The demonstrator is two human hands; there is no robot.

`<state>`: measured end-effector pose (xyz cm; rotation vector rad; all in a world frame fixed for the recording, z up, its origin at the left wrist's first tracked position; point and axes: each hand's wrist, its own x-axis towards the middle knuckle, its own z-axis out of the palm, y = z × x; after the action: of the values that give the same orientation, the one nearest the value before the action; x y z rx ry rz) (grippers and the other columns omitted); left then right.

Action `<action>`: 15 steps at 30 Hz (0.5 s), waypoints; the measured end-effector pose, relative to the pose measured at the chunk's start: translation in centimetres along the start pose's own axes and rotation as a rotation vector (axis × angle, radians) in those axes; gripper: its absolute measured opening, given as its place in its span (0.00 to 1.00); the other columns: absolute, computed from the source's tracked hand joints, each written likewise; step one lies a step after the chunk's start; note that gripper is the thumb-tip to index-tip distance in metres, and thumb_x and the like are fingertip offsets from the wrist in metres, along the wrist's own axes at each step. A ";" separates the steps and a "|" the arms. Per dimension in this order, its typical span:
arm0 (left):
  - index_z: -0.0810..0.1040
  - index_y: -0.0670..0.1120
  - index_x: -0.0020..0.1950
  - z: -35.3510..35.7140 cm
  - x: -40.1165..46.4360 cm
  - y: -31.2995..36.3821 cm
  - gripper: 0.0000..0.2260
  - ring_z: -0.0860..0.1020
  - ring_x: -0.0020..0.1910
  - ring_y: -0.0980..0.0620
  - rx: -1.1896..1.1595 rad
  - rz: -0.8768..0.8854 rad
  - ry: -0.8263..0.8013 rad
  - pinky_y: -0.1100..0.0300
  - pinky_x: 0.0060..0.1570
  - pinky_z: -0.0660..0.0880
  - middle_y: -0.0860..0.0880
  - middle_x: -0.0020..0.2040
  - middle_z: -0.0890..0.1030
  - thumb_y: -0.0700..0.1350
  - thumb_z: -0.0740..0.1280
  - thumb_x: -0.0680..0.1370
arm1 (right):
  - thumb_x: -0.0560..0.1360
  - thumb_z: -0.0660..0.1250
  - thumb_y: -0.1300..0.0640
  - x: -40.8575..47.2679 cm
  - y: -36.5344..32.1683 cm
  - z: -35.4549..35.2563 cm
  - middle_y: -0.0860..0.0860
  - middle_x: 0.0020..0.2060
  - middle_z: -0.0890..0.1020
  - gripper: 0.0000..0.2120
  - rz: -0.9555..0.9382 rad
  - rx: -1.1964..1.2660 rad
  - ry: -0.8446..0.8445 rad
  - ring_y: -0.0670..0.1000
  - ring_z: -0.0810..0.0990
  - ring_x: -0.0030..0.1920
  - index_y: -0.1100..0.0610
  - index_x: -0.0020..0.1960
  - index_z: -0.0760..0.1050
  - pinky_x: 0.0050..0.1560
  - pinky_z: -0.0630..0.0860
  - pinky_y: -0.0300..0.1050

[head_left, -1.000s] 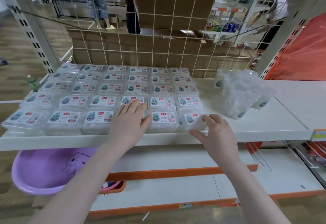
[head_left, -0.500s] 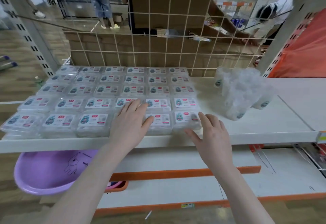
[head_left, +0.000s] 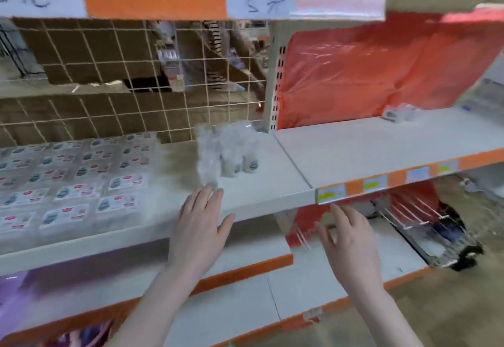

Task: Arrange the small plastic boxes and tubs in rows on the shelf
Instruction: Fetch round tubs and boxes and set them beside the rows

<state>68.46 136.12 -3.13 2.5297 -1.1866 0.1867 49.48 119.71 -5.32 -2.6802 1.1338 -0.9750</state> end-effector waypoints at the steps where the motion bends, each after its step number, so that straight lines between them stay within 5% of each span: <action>1: 0.61 0.50 0.75 0.7 0.5 2.5 0.25 0.54 0.76 0.51 -0.020 0.021 -0.002 0.57 0.72 0.53 0.51 0.76 0.58 0.58 0.55 0.80 | 0.67 0.75 0.62 0.2 2.3 -0.9 0.63 0.46 0.80 0.18 0.009 -0.017 -0.004 0.65 0.79 0.46 0.68 0.53 0.77 0.47 0.76 0.57; 15: 0.60 0.49 0.75 9.8 11.3 28.9 0.26 0.52 0.76 0.52 -0.152 0.270 -0.082 0.56 0.71 0.54 0.50 0.77 0.57 0.57 0.57 0.80 | 0.73 0.70 0.57 5.9 26.9 -7.3 0.61 0.53 0.79 0.20 0.260 -0.104 0.029 0.63 0.77 0.53 0.65 0.61 0.75 0.51 0.73 0.53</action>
<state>53.36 107.33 -2.22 2.2604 -1.5123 0.0551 31.62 97.55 -4.46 -2.5143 1.5312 -0.9370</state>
